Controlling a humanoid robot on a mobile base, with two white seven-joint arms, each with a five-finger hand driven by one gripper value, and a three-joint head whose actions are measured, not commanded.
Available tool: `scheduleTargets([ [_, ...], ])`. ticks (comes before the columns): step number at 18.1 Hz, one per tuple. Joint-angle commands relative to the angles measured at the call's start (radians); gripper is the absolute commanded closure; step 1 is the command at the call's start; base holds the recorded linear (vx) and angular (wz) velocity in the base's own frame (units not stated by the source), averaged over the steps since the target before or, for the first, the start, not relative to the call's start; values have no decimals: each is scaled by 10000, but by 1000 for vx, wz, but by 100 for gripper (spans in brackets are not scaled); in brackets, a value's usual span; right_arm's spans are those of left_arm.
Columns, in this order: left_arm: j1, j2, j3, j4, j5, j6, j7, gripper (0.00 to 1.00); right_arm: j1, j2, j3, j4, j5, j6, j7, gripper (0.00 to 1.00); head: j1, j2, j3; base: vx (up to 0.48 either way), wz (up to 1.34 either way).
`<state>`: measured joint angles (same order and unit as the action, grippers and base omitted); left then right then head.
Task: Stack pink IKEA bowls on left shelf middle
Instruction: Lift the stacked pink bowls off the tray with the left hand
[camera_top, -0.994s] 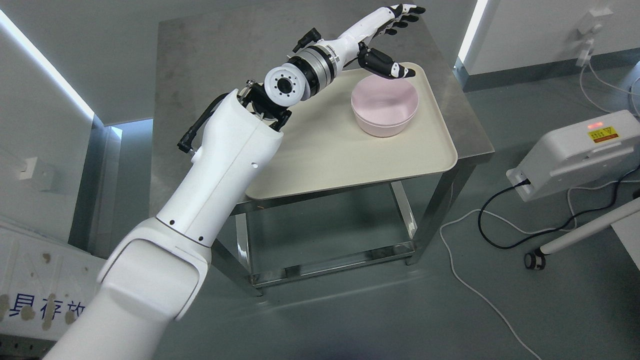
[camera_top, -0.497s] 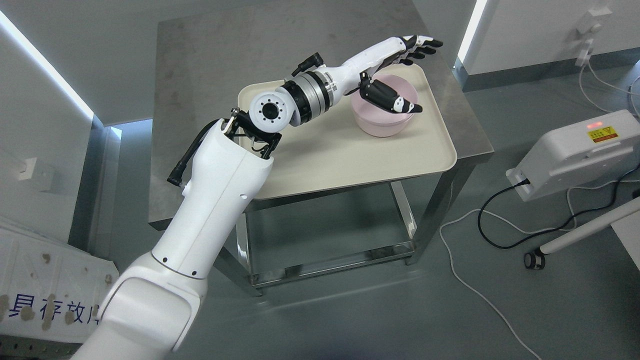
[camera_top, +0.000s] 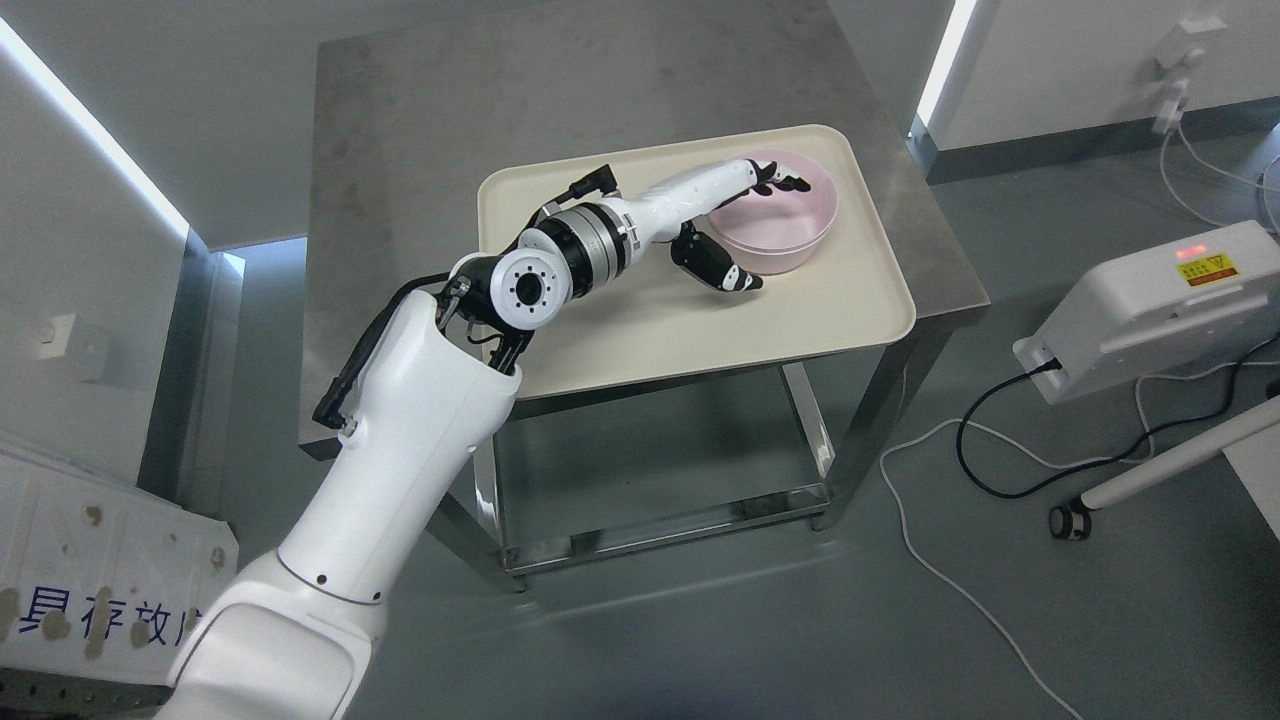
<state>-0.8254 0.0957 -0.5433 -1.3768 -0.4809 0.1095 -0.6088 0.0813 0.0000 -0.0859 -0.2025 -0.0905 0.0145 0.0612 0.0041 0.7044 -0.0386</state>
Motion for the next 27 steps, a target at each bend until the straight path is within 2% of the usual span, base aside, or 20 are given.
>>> scheduleTargets([
  [1,186,-264,-350,-222,-1937,-480,-17,37,0,-175,0,0,0,8,-14,0,0,0,0,0,0],
  [3,216,-617,-334,99,-2536,-772,-17,39,0,-175,0,0,0,8,1,0,0,0,0,0,0],
  [6,201,-782,-151,575,-2998,-1446,-2,49,0,-175,0,0,0,8,1,0,0,0,0,0,0],
  [7,201,-782,17,789,-3105,-1630,59,54,0,-175,0,0,0,8,1,0,0,0,0,0,0],
  [11,201,-782,1012,1158,-3122,-3055,75,88,0,-175,0,0,0,8,-14,0,0,0,0,0,0],
  [13,201,-782,1473,1266,-3122,-3441,75,95,0,-175,0,0,0,8,-14,0,0,0,0,0,0],
  [15,201,-782,2147,1267,-3061,-3671,152,96,0,-175,0,0,0,8,1,0,0,0,0,0,0],
  [19,201,-782,3788,1068,-2999,-4852,136,95,0,-175,0,0,0,8,1,0,0,0,0,1,6],
  [21,216,-782,4433,701,-2938,-4945,106,94,0,-175,0,0,0,8,1,0,0,0,0,-2,-15],
  [24,567,-782,4819,-81,-1990,-5267,14,94,0,-175,0,0,0,8,1,0,0,0,0,0,0],
  [27,1669,-782,4972,-1429,-1176,-5481,-215,94,0,-175,0,0,0,8,-14,0,0,0,0,0,0],
])
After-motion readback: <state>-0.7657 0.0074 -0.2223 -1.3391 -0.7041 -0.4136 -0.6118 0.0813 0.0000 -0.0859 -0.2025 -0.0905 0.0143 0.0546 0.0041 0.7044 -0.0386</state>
